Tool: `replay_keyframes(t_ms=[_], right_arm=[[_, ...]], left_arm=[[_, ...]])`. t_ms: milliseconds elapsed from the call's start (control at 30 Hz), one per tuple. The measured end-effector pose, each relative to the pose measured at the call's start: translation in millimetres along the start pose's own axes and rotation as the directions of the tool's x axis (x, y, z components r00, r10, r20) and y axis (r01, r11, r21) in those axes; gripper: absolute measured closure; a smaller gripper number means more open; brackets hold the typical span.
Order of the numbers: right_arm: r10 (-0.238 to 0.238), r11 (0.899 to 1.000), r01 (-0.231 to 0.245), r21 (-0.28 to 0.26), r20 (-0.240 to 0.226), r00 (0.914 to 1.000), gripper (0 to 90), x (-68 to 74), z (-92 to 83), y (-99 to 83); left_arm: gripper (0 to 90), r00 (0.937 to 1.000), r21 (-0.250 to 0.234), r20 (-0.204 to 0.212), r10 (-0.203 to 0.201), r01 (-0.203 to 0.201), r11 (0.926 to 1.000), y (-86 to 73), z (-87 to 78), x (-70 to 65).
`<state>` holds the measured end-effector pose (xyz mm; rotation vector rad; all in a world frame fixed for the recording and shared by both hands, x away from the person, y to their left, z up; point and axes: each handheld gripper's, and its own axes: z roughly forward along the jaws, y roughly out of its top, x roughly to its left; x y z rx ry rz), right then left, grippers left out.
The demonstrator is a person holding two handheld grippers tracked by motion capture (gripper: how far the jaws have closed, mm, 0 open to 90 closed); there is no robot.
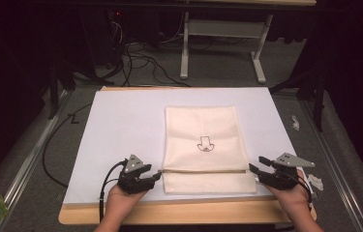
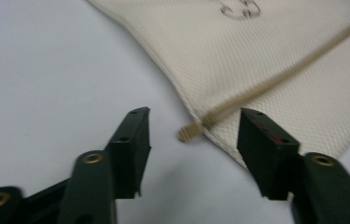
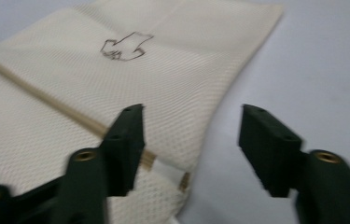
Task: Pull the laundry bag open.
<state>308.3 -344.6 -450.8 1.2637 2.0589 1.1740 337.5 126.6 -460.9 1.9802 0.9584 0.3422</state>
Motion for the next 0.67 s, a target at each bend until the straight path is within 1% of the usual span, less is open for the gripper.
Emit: replay_keyframes(t_ms=[33,67,100,133,167,200,233,267,300,333,367,400,433,467,500,567,600,667], right_arm=[[0.021,0.999,-0.020,-0.025,0.040,0.9990,25.4,-6.8,-4.0,1.0],[0.021,0.999,-0.020,-0.025,0.040,0.9990,25.4,-6.8,-4.0,1.0],[0.021,0.999,-0.016,-0.048,0.090,0.9957,21.6,-15.3,-10.2,1.1],[0.021,0.999,-0.016,-0.048,0.090,0.9957,21.6,-15.3,-10.2,1.1],[0.030,0.998,-0.022,-0.059,0.139,0.9899,18.4,-25.1,-17.2,0.2],[0.030,0.998,-0.022,-0.059,0.139,0.9899,18.4,-25.1,-17.2,0.2],[0.038,0.998,-0.028,-0.065,0.162,0.9861,17.2,-30.8,-20.6,-0.6],[0.053,0.996,-0.040,-0.077,0.187,0.9809,15.9,-37.8,-24.7,-2.1],[0.072,0.995,-0.055,-0.087,0.203,0.9765,15.6,-42.6,-27.9,-3.1],[0.085,0.993,-0.067,-0.092,0.211,0.9737,15.2,-45.7,-30.1,-3.9],[0.097,0.992,-0.077,-0.101,0.220,0.9705,15.2,-49.0,-32.4,-4.7],[0.115,0.990,-0.093,-0.108,0.225,0.9676,15.2,-51.2,-33.9,-5.3],[0.120,0.989,-0.097,-0.112,0.223,0.9673,15.1,-51.8,-34.0,-5.2],[0.120,0.989,-0.097,-0.112,0.223,0.9673,15.1,-51.8,-34.0,-5.2],[0.106,0.991,-0.084,-0.109,0.220,0.9697,15.2,-49.6,-32.3,-4.6],[0.107,0.991,-0.086,-0.106,0.215,0.9707,15.1,-47.6,-31.5,-4.3],[0.095,0.992,-0.073,-0.106,0.212,0.9726,15.2,-46.7,-30.6,-4.1],[0.091,0.992,-0.071,-0.102,0.207,0.9741,15.1,-44.6,-30.2,-3.7]], left_arm=[[35.8,0.9997,-0.028,-0.025,0.006,-0.007,0.9996,0.9,-4.1,2.7],[35.8,0.9984,-0.052,-0.056,0.011,-0.014,0.9985,1.6,-8.1,5.6],[27.2,0.9962,-0.067,-0.086,0.018,-0.024,0.9974,2.1,-12.0,9.2],[27.2,0.9932,-0.076,-0.114,0.020,-0.029,0.9967,2.4,-15.8,13.7],[19.4,0.9894,-0.078,-0.144,0.014,-0.026,0.9966,2.1,-19.7,19.1],[19.4,0.9846,-0.072,-0.175,0.008,-0.021,0.9972,1.5,-23.5,25.2],[16.6,0.9769,-0.068,-0.213,-0.006,-0.009,0.9976,0.1,-28.2,32.3],[15.6,0.9724,-0.073,-0.232,-0.021,0.004,0.9973,-1.3,-32.3,37.9],[15.3,0.9722,-0.085,-0.231,-0.040,0.021,0.9962,-2.4,-35.2,42.0],[14.9,0.9705,-0.100,-0.232,-0.066,0.044,0.9941,-3.6,-38.3,46.5],[14.8,0.9690,-0.118,-0.228,-0.095,0.070,0.9905,-4.5,-40.9,50.4],[14.9,0.9687,-0.129,-0.222,-0.111,0.084,0.9881,-4.9,-41.8,52.0],[15.1,0.9689,-0.134,-0.218,-0.116,0.089,0.9871,-5.1,-41.8,52.1],[15.1,0.9694,-0.131,-0.218,-0.114,0.086,0.9876,-5.0,-40.9,51.4],[15.2,0.9701,-0.125,-0.220,-0.102,0.076,0.9892,-4.8,-39.8,49.9],[15.2,0.9714,-0.114,-0.224,-0.079,0.054,0.9920,-4.1,-37.8,46.9],[15.2,0.9717,-0.109,-0.226,-0.069,0.045,0.9931,-3.7,-37.4,45.9],[15.2,0.9712,-0.111,-0.230,-0.063,0.038,0.9931,-3.2,-37.4,44.9]])
